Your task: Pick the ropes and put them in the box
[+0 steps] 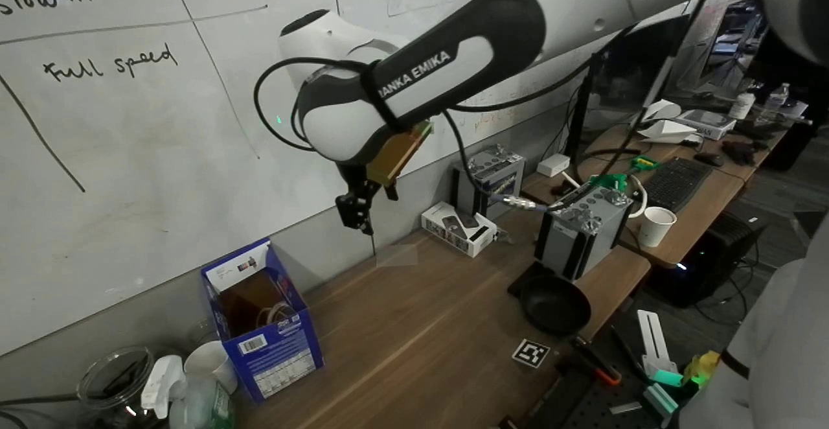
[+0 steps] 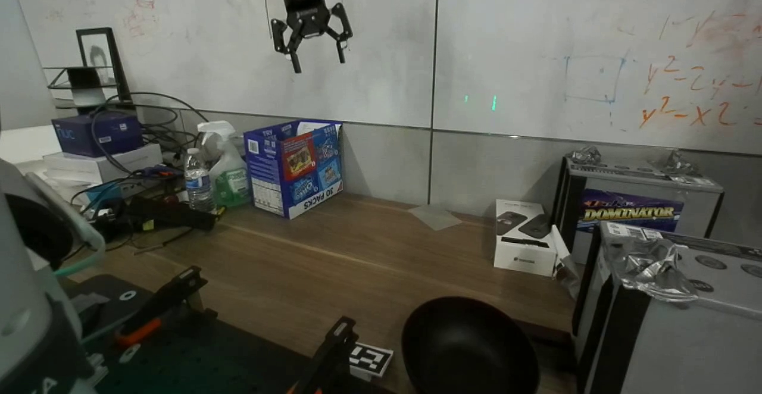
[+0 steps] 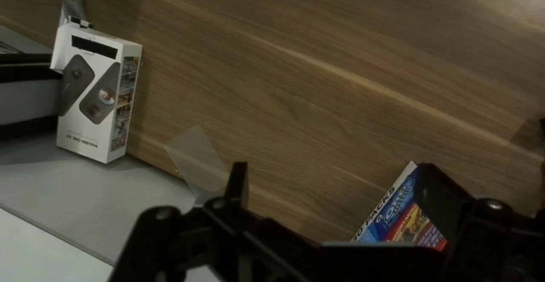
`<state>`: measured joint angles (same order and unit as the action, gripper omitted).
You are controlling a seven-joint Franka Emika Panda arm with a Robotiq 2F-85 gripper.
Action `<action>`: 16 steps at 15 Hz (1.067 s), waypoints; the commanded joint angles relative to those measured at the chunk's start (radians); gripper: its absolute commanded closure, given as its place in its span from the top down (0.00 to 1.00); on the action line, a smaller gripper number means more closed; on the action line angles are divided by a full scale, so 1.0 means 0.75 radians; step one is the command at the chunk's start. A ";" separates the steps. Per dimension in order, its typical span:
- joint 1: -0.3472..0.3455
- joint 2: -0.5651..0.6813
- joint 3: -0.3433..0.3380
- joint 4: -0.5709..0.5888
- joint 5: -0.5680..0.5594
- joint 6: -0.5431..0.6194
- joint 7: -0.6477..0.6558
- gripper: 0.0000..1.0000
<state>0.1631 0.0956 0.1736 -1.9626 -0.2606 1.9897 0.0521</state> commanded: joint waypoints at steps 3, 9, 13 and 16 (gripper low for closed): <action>-0.051 -0.478 -0.067 -0.468 0.143 0.282 -0.164 1.00; -0.060 -0.920 -0.180 -0.812 0.342 0.397 -0.119 1.00; -0.157 -1.201 -0.229 -0.919 0.265 -0.049 -0.128 1.00; -0.235 -1.420 -0.301 -0.993 0.198 -0.314 -0.197 1.00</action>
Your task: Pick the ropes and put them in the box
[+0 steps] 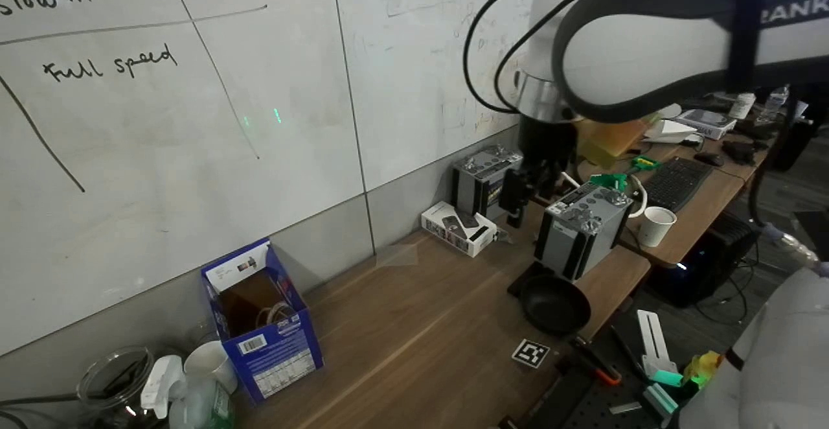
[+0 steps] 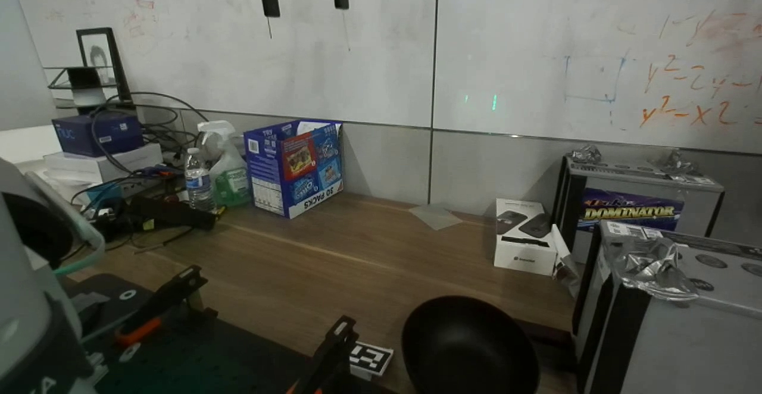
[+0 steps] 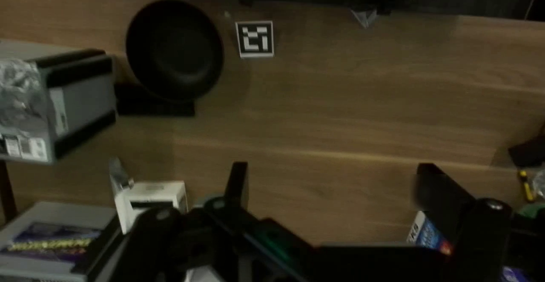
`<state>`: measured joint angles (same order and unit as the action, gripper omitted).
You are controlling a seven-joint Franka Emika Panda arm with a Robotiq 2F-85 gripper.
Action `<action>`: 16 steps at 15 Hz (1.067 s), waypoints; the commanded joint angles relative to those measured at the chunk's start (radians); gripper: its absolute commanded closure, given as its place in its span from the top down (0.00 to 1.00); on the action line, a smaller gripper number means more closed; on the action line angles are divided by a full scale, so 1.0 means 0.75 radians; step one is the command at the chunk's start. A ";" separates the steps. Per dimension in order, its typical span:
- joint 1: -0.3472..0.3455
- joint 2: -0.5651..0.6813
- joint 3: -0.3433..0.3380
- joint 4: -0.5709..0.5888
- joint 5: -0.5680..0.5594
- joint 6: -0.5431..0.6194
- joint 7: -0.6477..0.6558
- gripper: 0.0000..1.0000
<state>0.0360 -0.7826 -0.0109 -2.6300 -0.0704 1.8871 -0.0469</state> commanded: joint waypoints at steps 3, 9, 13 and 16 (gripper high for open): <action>-0.127 -0.395 -0.130 -0.123 -0.136 -0.351 -0.131 1.00; -0.160 -0.547 -0.222 -0.131 -0.229 -0.498 -0.192 1.00; -0.144 -0.518 -0.227 -0.116 -0.217 -0.501 -0.161 1.00; -0.144 -0.524 -0.228 -0.120 -0.217 -0.502 -0.162 1.00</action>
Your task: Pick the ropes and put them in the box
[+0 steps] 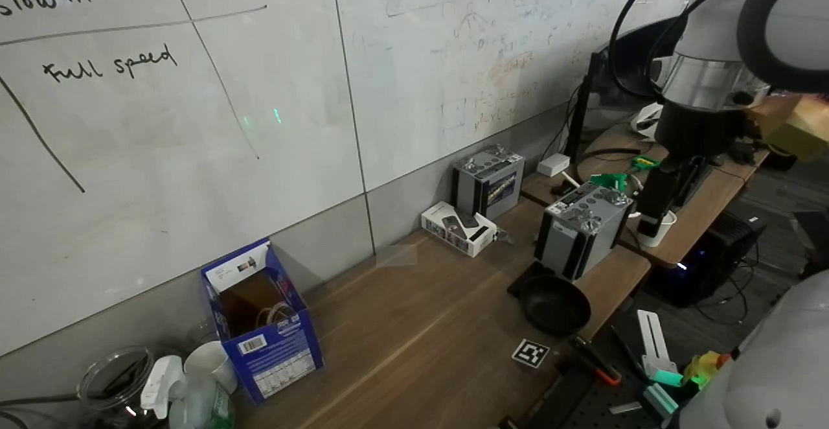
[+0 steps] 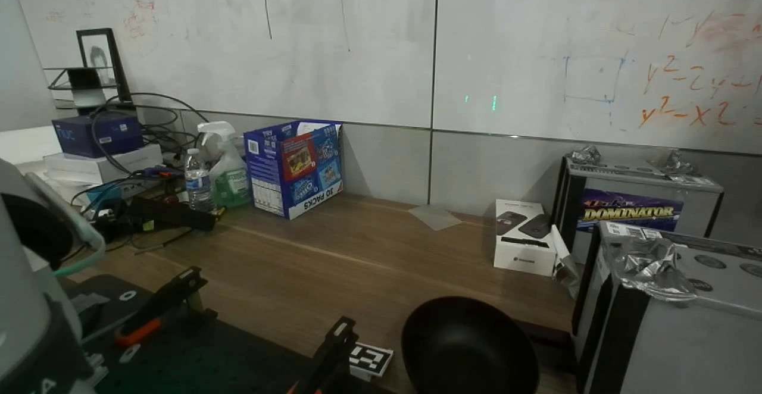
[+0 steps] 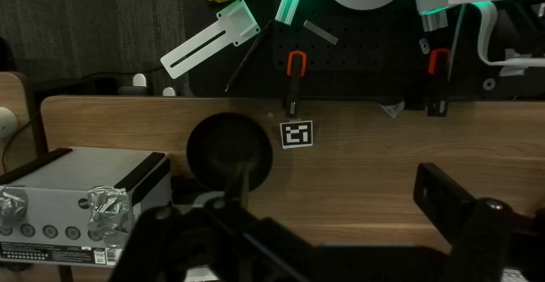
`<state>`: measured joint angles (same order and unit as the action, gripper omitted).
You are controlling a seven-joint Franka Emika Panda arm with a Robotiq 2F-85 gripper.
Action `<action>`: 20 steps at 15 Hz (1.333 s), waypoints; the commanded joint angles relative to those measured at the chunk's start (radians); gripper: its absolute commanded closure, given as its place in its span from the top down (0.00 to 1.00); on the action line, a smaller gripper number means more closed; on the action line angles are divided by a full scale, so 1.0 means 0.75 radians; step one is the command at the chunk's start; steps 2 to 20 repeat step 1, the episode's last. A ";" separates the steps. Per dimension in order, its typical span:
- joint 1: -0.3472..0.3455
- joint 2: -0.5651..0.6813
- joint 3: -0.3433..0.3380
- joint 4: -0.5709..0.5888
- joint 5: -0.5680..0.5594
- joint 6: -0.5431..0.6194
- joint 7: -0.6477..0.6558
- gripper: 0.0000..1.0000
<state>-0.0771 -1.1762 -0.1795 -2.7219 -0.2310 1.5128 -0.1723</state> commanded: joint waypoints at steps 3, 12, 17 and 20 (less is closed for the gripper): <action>0.007 0.000 -0.003 0.001 -0.002 -0.003 0.005 1.00; 0.007 0.000 -0.003 0.001 -0.002 -0.003 0.005 1.00; 0.007 0.000 -0.003 0.001 -0.002 -0.003 0.005 1.00; 0.007 0.000 -0.003 0.001 -0.002 -0.003 0.005 1.00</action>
